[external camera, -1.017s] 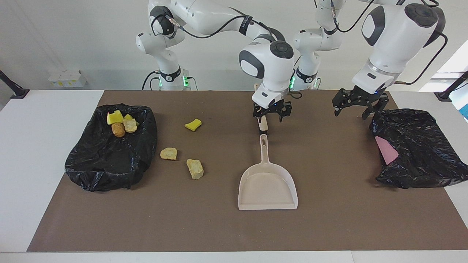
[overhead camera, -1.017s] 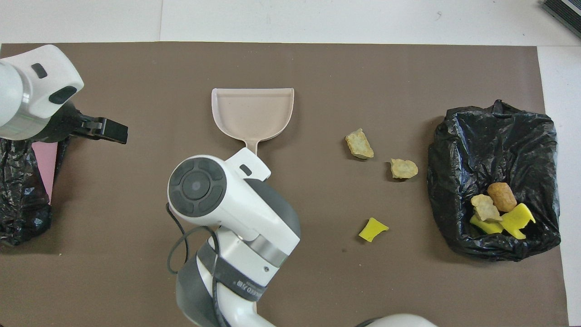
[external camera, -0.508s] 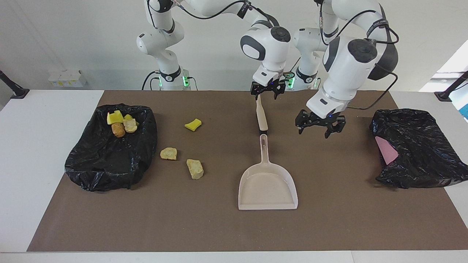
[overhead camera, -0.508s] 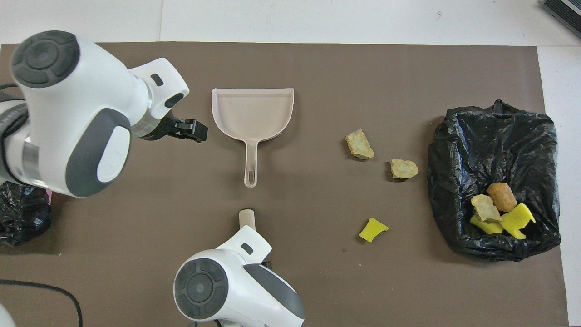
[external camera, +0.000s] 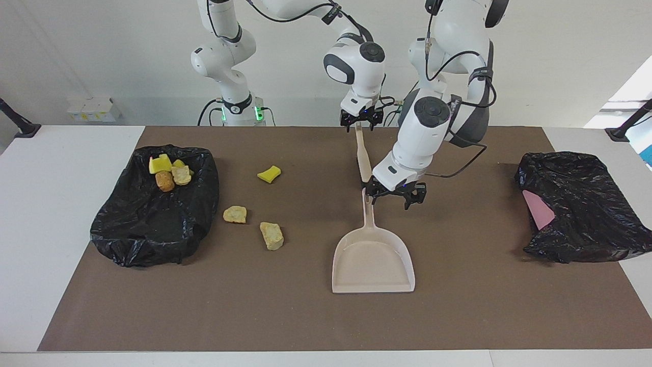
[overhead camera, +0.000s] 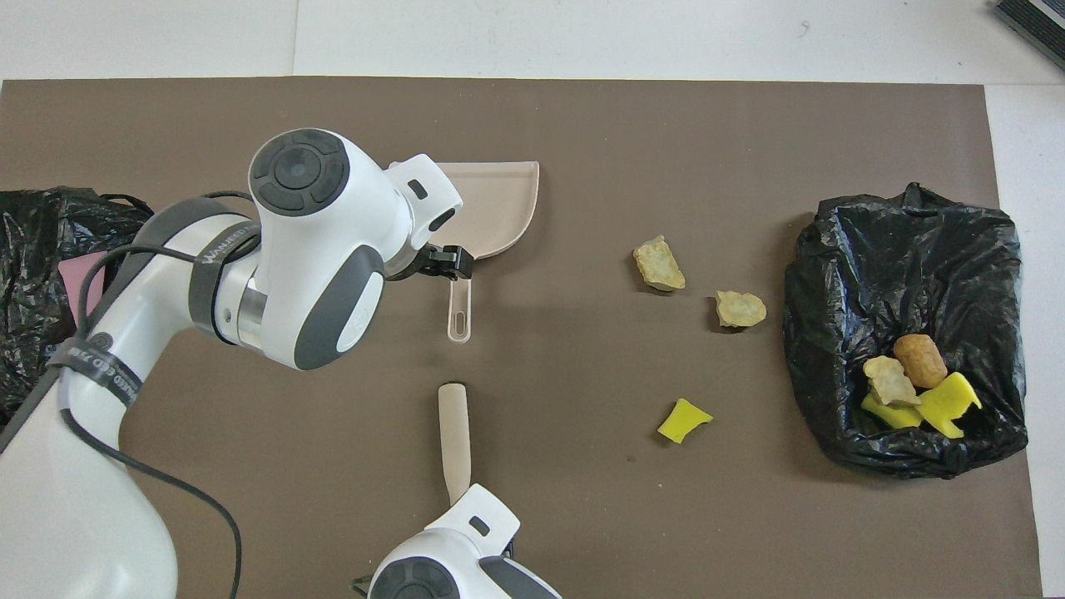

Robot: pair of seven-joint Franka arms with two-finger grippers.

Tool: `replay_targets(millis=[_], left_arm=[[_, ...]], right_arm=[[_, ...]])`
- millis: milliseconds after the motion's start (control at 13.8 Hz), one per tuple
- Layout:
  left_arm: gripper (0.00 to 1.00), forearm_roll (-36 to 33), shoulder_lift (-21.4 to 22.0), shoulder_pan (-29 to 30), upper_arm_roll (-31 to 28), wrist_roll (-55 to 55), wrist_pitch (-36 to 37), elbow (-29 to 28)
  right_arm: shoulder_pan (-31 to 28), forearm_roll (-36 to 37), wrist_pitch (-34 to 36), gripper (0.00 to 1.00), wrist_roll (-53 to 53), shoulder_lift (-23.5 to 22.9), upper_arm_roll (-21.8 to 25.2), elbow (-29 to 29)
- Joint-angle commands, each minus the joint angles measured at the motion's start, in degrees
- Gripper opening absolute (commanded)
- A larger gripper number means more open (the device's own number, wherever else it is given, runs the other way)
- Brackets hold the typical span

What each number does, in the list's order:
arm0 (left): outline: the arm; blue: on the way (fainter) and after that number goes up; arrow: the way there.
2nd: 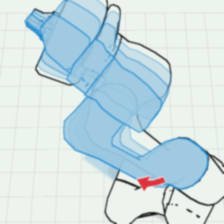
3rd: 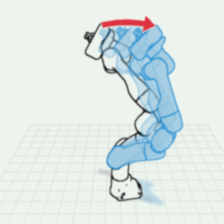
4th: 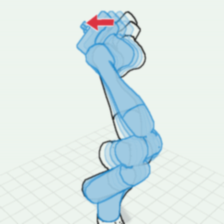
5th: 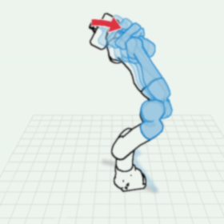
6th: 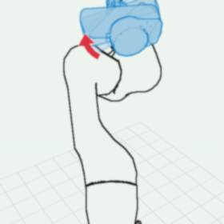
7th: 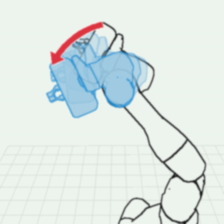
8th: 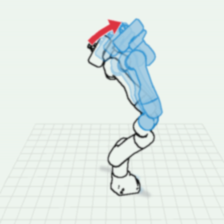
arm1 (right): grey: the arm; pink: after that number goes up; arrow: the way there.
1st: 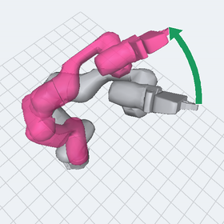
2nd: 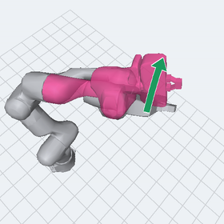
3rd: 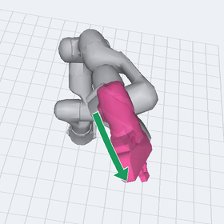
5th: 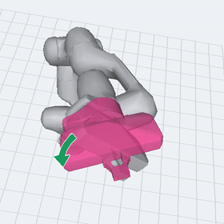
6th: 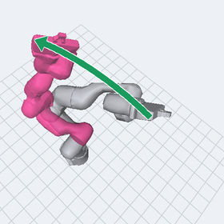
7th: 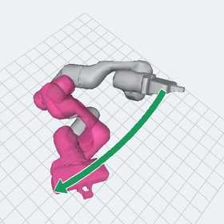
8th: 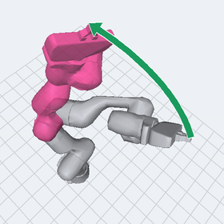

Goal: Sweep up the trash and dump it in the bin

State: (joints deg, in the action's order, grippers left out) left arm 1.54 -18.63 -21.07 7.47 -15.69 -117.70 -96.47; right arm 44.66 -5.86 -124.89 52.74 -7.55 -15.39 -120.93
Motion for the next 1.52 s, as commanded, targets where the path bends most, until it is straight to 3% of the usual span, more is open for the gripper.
replay_targets(millis=[0, 218, 363, 436, 581, 726, 799, 1089, 1307, 1452], left_arm=[[1.00, -0.1, 0.2, -1.8, -1.0, -1.5, -4.3, -3.5], [1.00, -0.1, -1.3, -3.7, -1.0, -5.5, -7.5, -5.4], [0.84, -0.1, -2.1, -5.6, -1.0, -8.6, -7.5, -5.4], [0.68, -0.1, -2.5, -5.7, -1.0, -8.8, -7.5, -5.4], [0.00, -0.9, -2.6, -5.8, -1.0, -8.7, -7.1, -5.3], [0.00, -3.3, -2.6, -5.6, -1.0, -8.1, -6.9, -4.9], [0.00, -3.5, -2.4, -5.1, -1.0, -7.9, -6.5, -4.4], [0.00, -3.6, 0.1, -3.4, -1.5, -4.9, -5.1, -3.7], [0.00, -3.6, 0.9, -1.7, -1.6, 0.9, -0.8, -1.0], [0.00, -3.6, 2.6, -1.0, -1.6, 5.6, 0.5, -1.3]], right_arm=[[0.0, -1.6, -2.0, 0.85, -0.1, 2.5, 0.1, -3.8], [0.0, -1.6, -2.2, 0.69, 0.0, 2.2, 0.1, -3.4], [0.1, -1.6, -3.3, 0.55, 0.1, 2.2, 0.1, -3.4], [0.2, -1.6, -3.6, 0.49, 0.1, 2.2, 0.0, -3.4], [0.9, -1.6, -3.6, 0.33, 0.0, 2.1, 0.0, -3.2], [1.0, -1.5, -3.6, 0.09, 0.0, 2.1, 0.0, -2.9], [1.1, -1.3, -3.5, 0.02, 0.2, 2.1, 0.0, -2.7], [-0.3, -0.6, -2.4, 0.00, 0.3, 3.6, 0.5, -0.9], [-3.6, -0.2, 0.2, 0.00, -0.1, 8.5, 0.5, -1.5], [-7.4, 0.2, 6.6, 0.00, -2.3, 12.8, 0.5, -1.7]])
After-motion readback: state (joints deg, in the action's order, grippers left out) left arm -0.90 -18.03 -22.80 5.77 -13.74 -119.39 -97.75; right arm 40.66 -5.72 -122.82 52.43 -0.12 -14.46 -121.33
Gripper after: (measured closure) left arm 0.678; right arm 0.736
